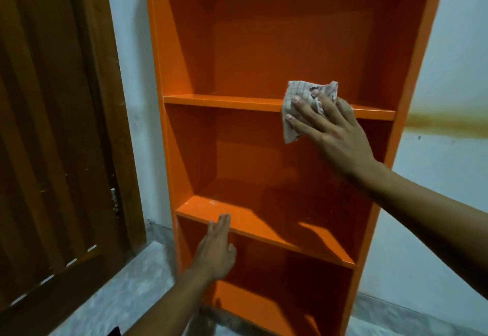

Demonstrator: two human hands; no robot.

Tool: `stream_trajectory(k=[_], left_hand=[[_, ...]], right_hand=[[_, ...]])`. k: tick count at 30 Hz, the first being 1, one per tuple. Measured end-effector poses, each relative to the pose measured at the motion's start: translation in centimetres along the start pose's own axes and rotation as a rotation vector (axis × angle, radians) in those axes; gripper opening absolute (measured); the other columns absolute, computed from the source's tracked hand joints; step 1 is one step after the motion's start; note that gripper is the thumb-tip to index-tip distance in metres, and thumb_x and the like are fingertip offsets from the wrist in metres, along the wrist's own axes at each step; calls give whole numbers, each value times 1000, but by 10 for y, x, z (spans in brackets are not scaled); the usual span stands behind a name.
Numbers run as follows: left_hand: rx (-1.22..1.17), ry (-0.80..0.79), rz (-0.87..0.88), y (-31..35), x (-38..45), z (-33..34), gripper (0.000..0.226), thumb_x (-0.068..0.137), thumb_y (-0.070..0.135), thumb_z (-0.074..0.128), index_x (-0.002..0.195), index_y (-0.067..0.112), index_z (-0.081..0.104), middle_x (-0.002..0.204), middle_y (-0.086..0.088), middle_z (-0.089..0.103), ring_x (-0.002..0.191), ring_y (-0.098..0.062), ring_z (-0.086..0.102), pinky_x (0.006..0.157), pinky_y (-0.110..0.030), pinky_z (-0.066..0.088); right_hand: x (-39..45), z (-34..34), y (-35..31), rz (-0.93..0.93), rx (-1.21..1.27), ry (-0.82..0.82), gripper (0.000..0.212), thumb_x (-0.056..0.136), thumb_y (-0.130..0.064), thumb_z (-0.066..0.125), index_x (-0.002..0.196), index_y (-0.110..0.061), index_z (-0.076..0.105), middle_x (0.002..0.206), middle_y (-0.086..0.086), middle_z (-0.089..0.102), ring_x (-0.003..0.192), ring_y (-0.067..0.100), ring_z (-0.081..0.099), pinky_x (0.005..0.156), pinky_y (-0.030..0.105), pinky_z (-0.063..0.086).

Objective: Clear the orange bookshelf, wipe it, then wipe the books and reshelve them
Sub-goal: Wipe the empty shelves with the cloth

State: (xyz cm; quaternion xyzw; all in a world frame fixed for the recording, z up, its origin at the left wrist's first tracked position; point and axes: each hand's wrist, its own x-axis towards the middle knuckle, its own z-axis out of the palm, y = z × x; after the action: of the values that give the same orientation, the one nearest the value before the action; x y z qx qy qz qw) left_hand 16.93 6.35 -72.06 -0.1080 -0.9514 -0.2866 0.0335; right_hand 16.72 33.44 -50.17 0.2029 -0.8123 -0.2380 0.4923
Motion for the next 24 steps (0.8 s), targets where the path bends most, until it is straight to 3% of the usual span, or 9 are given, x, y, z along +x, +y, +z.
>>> stream_trajectory(k=[5, 8, 10, 13, 16, 19, 21, 24], left_hand=[[105, -162, -21, 25, -15, 37, 77, 102, 26, 44, 160, 20, -6, 168, -3, -13, 153, -31, -12, 124, -49, 16], [132, -163, -33, 35, -17, 43, 76, 103, 27, 43, 160, 20, -7, 167, -8, -17, 153, -33, -14, 124, -50, 16], [143, -145, -41, 38, -15, 41, 76, 103, 27, 43, 160, 21, -7, 167, -8, -15, 153, -32, -14, 124, -50, 17], [197, -123, -42, 37, -13, 40, 76, 103, 28, 43, 160, 20, -6, 167, -6, -14, 153, -32, -13, 123, -50, 19], [250, -120, -50, 30, -7, 36, 73, 103, 31, 40, 160, 20, -5, 168, -3, -14, 153, -33, -13, 122, -51, 16], [290, -125, -39, 21, -3, 35, 73, 103, 32, 40, 160, 23, -5, 168, 1, -13, 153, -35, -12, 121, -53, 17], [312, -111, -30, 12, -3, 36, 74, 102, 33, 40, 160, 26, -7, 168, 4, -14, 153, -36, -11, 121, -54, 20], [336, -85, -25, -3, -2, 36, 77, 101, 32, 41, 159, 29, -11, 167, 6, -16, 153, -38, -11, 120, -56, 21]], right_hand=[[-50, -10, 35, 40, 99, 134, 63, 90, 1, 59, 148, -18, 43, 159, 8, 30, 146, 39, 23, 117, 55, 17], [-76, -12, 39, 25, 154, 154, 59, 88, 0, 59, 144, -15, 47, 156, 8, 34, 144, 40, 27, 119, 53, 16], [-89, -9, 29, 41, 199, 106, 63, 83, 7, 67, 141, -12, 52, 154, 12, 38, 140, 42, 32, 111, 59, 28], [-106, -1, -2, 117, 259, -40, 65, 75, 7, 73, 136, -12, 59, 149, 17, 48, 129, 46, 44, 96, 62, 44], [-115, 5, -40, 211, 313, -167, 45, 82, 1, 66, 124, -13, 66, 141, 20, 54, 114, 47, 58, 90, 54, 50], [-131, 25, -76, 378, 443, -513, 35, 94, -11, 58, 127, -21, 58, 143, 9, 49, 127, 36, 47, 99, 45, 46], [-150, 47, -97, 531, 539, -728, 41, 95, -7, 52, 131, -25, 51, 142, 6, 45, 131, 33, 42, 99, 42, 46], [-165, 69, -117, 657, 579, -801, 51, 95, -8, 46, 143, -26, 38, 147, 10, 38, 126, 33, 42, 96, 43, 48]])
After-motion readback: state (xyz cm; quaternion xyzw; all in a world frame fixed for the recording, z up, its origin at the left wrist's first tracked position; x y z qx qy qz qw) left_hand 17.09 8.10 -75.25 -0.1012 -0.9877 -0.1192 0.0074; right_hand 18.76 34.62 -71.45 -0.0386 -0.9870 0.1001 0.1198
